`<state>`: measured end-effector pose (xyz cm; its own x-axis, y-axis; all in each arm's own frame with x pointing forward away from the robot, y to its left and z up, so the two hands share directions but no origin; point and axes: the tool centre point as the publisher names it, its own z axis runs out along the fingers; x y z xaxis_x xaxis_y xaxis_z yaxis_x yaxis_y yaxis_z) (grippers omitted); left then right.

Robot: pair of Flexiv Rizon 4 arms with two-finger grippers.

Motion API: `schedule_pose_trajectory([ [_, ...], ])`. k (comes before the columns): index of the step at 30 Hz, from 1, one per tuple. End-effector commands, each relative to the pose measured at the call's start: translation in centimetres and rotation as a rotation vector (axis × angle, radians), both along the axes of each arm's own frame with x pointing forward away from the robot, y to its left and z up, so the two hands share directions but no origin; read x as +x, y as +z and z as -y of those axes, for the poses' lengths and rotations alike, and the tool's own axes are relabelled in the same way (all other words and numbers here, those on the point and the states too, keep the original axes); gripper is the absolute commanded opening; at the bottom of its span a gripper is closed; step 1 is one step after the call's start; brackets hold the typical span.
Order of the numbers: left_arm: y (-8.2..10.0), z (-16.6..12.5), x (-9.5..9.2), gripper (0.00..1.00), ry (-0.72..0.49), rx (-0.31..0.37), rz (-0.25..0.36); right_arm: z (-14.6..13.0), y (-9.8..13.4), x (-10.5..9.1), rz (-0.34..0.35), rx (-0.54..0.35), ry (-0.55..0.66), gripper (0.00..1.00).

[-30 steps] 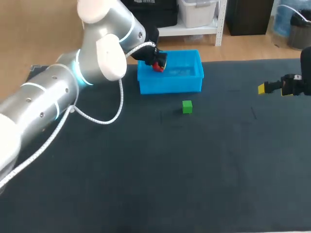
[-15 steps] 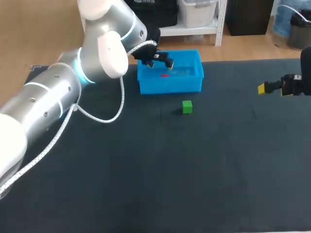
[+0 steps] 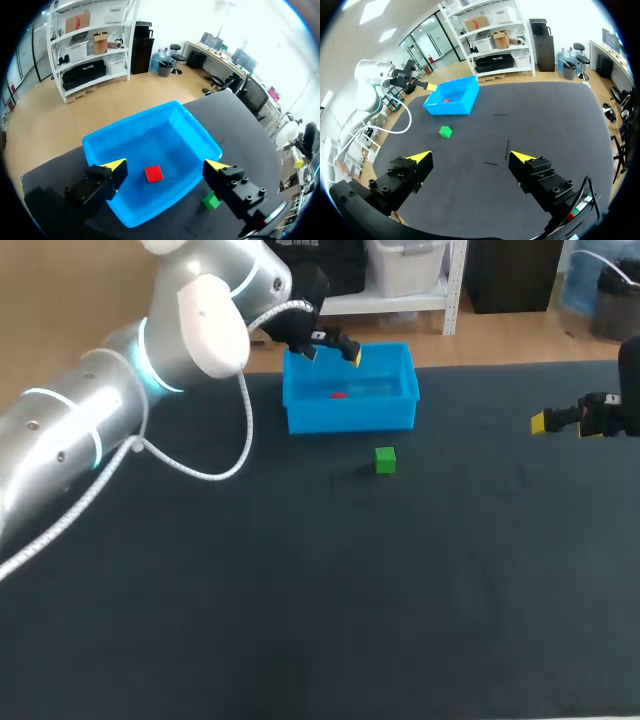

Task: Use the left arm to pick the red cube and place it into the blue plastic box first, then use the right arm to grasp the green cube and put it into the same blue plastic box after the first action is fully finished.

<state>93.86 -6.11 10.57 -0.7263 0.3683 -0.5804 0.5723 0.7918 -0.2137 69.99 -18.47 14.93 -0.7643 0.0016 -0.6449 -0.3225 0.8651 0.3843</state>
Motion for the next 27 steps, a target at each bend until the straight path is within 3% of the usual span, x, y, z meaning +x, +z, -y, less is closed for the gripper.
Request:
schedule_pose_trajectory([
  [1,2.4,-4.1,-7.3,1.00,0.018,-0.037,0.073,0.0,0.0,0.0,-0.001,-0.001,0.001,1.00],
  [8,3.7,-7.5,-12.6,1.00,0.072,-0.051,0.108,0.0,0.0,0.0,-0.001,-0.001,0.001,1.00],
  [18,3.3,-11.6,-19.6,1.00,0.092,-0.082,0.159,0.0,0.0,0.0,-0.001,-0.001,0.001,1.00],
  [27,2.8,-14.4,-23.6,1.00,0.057,-0.102,0.133,0.0,0.0,0.0,-0.001,-0.001,0.001,1.00],
])
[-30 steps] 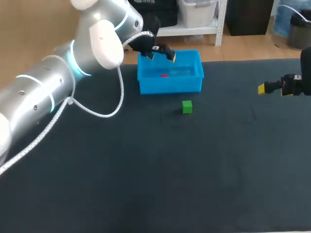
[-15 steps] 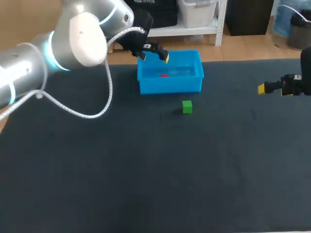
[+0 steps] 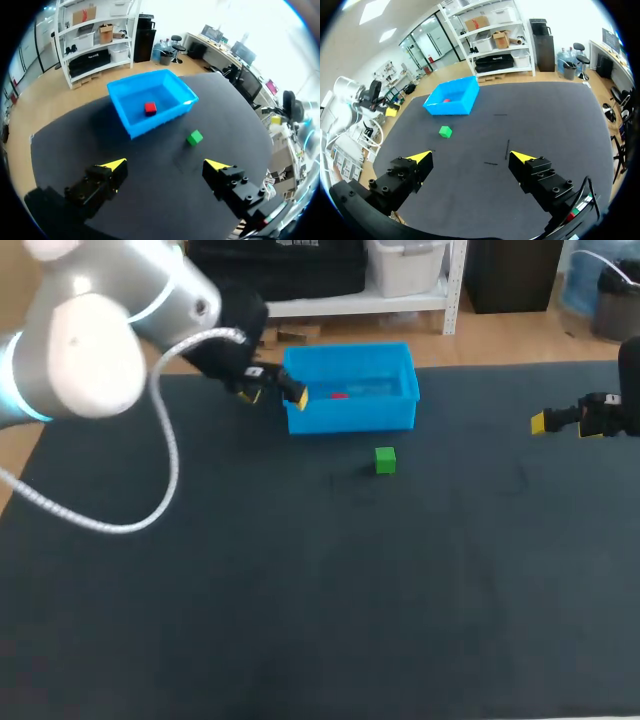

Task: Use the left arm to pick the red cube and place it into the blue plastic box first, then use the right arm to grasp the green cube and put it into the same blue plastic box after the first action is fully finished.

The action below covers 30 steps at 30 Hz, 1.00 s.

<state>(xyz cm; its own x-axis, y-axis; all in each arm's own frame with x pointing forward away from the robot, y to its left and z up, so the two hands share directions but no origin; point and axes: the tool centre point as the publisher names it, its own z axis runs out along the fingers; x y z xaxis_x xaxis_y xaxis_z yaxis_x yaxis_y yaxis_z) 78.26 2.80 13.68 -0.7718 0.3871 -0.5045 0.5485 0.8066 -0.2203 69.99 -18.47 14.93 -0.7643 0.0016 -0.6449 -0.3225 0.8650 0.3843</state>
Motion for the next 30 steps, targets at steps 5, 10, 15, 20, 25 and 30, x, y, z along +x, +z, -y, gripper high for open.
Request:
schedule_pose_trajectory([
  [5,0.0,-6.3,-9.3,1.00,0.032,-0.133,0.215,0.0,0.0,0.0,-0.001,-0.001,0.001,1.00],
  [10,0.1,-6.8,-10.3,1.00,0.017,-0.147,0.209,0.0,0.0,0.0,-0.001,-0.001,0.001,1.00],
  [15,-0.2,-7.2,-11.1,1.00,0.022,-0.153,0.192,0.0,0.0,0.0,-0.001,-0.001,0.001,1.00],
  [20,-0.2,-7.3,-11.2,1.00,0.023,-0.163,0.171,0.0,0.0,0.0,-0.001,-0.001,0.001,1.00],
  [25,0.0,-6.7,-10.7,1.00,0.010,-0.172,0.165,0.0,0.0,0.0,-0.001,-0.001,0.001,1.00],
  [30,0.3,-6.4,-10.3,1.00,-0.004,-0.172,0.172,0.0,0.0,0.0,-0.001,-0.001,0.001,1.00],
])
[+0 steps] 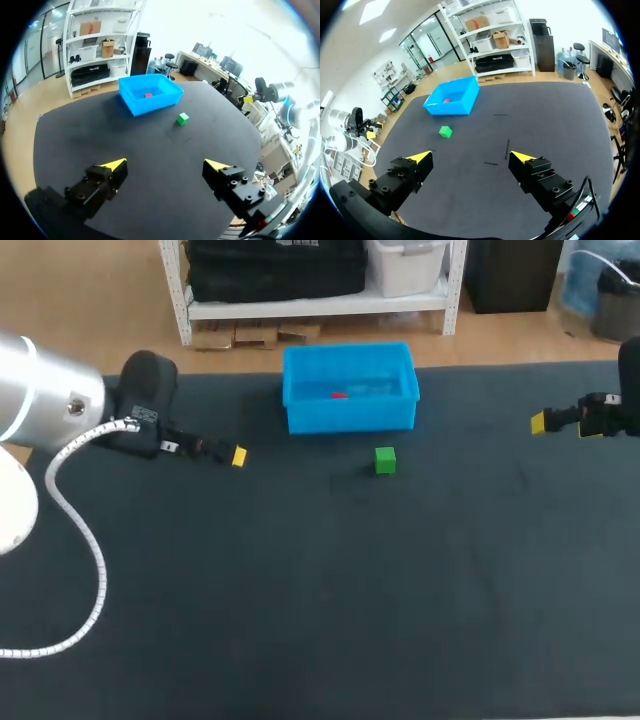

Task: Use the left arm to pick the red cube and place it into the blue plastic box first, then use the right arm to grasp the green cube and put it into the same blue plastic box after the first action is fully finished.

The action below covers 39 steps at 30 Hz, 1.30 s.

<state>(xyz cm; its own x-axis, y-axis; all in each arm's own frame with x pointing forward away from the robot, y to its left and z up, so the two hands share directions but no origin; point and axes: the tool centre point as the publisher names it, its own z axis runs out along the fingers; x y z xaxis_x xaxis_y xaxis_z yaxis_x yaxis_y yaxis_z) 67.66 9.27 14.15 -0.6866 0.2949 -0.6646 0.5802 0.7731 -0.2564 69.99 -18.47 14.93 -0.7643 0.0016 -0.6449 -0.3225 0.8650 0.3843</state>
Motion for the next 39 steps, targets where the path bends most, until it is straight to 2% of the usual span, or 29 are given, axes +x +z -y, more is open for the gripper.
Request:
schedule_pose_trajectory([
  [1,-0.2,0.1,0.3,1.00,-0.014,-0.019,0.028,0.0,0.0,0.0,-0.001,-0.001,0.001,1.00],
  [5,-0.1,0.1,0.3,1.00,-0.016,-0.006,0.035,0.0,0.0,0.0,-0.001,-0.001,0.001,1.00],
  [7,-0.1,0.1,0.3,1.00,-0.016,-0.006,0.035,-0.3,0.6,0.9,0.000,-0.034,-0.006,1.00],
  [11,-0.1,0.1,0.3,1.00,-0.016,-0.006,0.035,-2.7,1.8,2.5,-0.001,-0.141,-0.023,1.00],
  [16,-0.1,0.1,0.3,1.00,-0.016,-0.006,0.035,-6.5,2.2,4.1,0.004,-0.264,-0.033,1.00],
  [21,-0.1,0.1,0.3,1.00,-0.016,-0.006,0.035,-9.9,1.9,4.8,0.027,-0.397,-0.033,1.00],
  [22,-0.1,0.1,0.3,1.00,-0.016,-0.006,0.035,-10.8,1.7,4.9,0.043,-0.461,-0.031,1.00],
  [25,-0.1,0.1,0.3,1.00,-0.016,-0.006,0.035,-12.7,0.9,4.9,0.059,-0.567,-0.034,1.00],
  [32,-0.1,0.1,0.3,1.00,-0.016,-0.006,0.035,-14.4,-0.9,6.1,-0.027,-0.586,-0.108,1.00],
  [39,-0.1,0.1,0.3,1.00,-0.016,-0.006,0.035,-14.4,-0.9,6.1,-0.027,-0.586,-0.108,1.00],
])
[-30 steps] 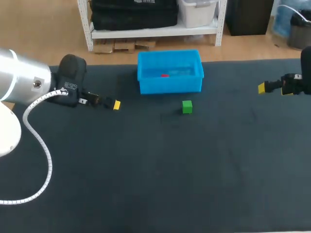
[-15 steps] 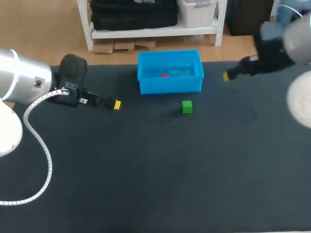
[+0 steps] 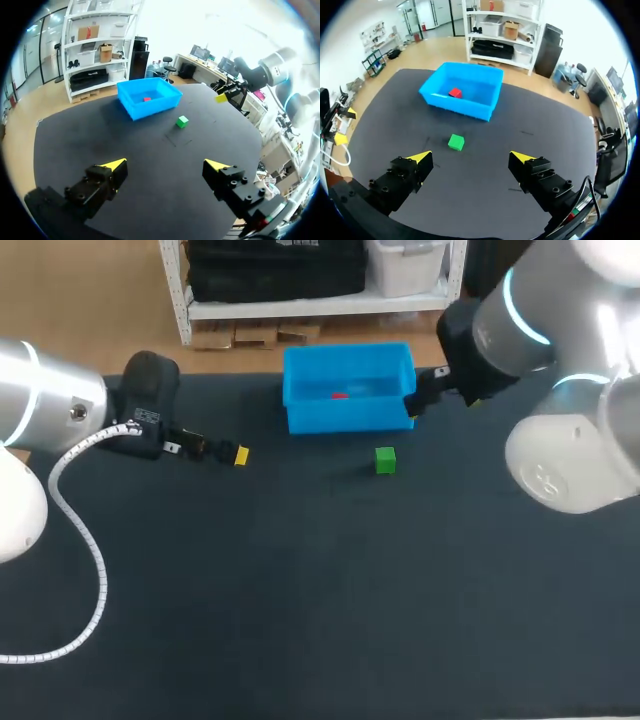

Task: Use the left arm to pick the red cube and place it into the blue plastic box first, then use the right arm to grasp the green cube and put it into the same blue plastic box after the first action is fully finished.

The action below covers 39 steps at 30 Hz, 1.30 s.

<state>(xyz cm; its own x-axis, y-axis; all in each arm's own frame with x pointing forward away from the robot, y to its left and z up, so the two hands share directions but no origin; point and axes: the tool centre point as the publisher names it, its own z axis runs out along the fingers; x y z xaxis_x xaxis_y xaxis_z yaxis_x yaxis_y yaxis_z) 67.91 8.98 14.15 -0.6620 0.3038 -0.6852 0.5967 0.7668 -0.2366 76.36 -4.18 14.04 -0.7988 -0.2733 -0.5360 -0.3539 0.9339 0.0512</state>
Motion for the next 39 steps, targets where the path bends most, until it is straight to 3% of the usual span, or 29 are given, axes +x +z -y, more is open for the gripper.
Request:
schedule_pose_trajectory([
  [1,-0.1,-0.2,0.0,1.00,-0.005,-0.008,0.004,-0.2,0.0,-0.3,0.075,-0.199,-0.138,1.00],
  [13,-0.1,-0.2,0.0,1.00,-0.005,-0.008,0.004,-0.2,0.0,-0.3,0.075,-0.199,-0.138,1.00],
  [16,-0.1,-0.2,0.0,1.00,-0.005,-0.008,0.004,-0.2,-0.2,-0.2,-0.002,-0.205,-0.252,1.00],
  [17,-0.1,-0.2,0.0,1.00,-0.005,-0.008,0.004,-0.2,-0.3,-0.1,-0.043,-0.165,-0.289,1.00],
  [24,-0.1,-0.2,0.0,1.00,-0.005,-0.008,0.004,-1.3,-0.7,0.0,-0.118,-0.163,-0.421,1.00],
  [39,-0.1,-0.2,0.0,1.00,-0.005,-0.008,0.004,-4.8,-5.3,0.6,-0.199,-0.157,-0.383,1.00],
])
